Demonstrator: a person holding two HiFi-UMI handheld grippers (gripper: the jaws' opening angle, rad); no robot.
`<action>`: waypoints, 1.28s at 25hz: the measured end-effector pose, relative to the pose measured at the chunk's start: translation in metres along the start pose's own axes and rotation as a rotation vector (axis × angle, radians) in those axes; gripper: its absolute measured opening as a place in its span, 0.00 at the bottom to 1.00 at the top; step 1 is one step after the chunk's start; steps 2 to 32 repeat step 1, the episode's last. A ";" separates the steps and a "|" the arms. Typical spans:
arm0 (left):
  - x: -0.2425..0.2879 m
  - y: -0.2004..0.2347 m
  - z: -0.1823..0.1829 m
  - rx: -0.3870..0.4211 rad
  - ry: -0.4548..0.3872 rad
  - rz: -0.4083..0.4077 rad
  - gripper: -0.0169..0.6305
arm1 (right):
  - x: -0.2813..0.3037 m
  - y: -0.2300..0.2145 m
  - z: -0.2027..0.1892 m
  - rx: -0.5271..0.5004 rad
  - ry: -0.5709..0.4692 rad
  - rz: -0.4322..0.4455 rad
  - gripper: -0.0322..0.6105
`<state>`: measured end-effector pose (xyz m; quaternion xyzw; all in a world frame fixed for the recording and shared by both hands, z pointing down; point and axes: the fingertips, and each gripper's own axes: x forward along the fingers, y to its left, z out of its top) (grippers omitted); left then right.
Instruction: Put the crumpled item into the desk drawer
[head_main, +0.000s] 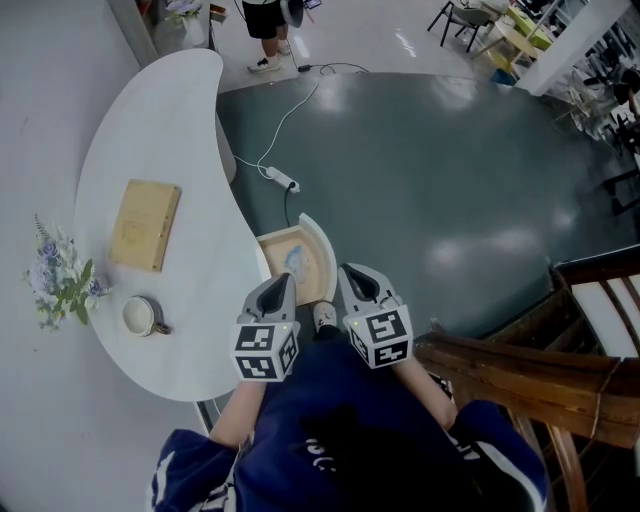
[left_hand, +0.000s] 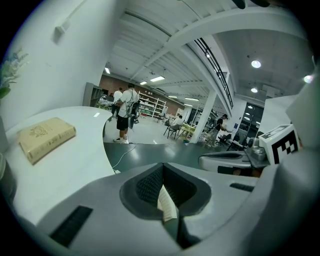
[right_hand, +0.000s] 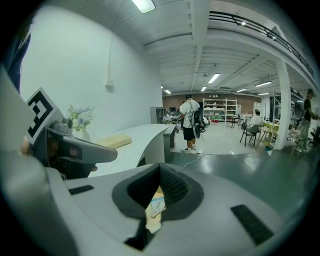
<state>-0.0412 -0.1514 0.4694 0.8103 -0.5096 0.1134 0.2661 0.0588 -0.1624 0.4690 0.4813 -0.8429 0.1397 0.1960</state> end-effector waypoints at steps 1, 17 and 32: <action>0.001 0.000 0.000 0.001 0.000 0.001 0.03 | 0.001 -0.001 0.000 0.000 -0.002 -0.002 0.06; 0.001 0.000 0.000 0.001 0.000 0.001 0.03 | 0.001 -0.001 0.000 0.000 -0.002 -0.002 0.06; 0.001 0.000 0.000 0.001 0.000 0.001 0.03 | 0.001 -0.001 0.000 0.000 -0.002 -0.002 0.06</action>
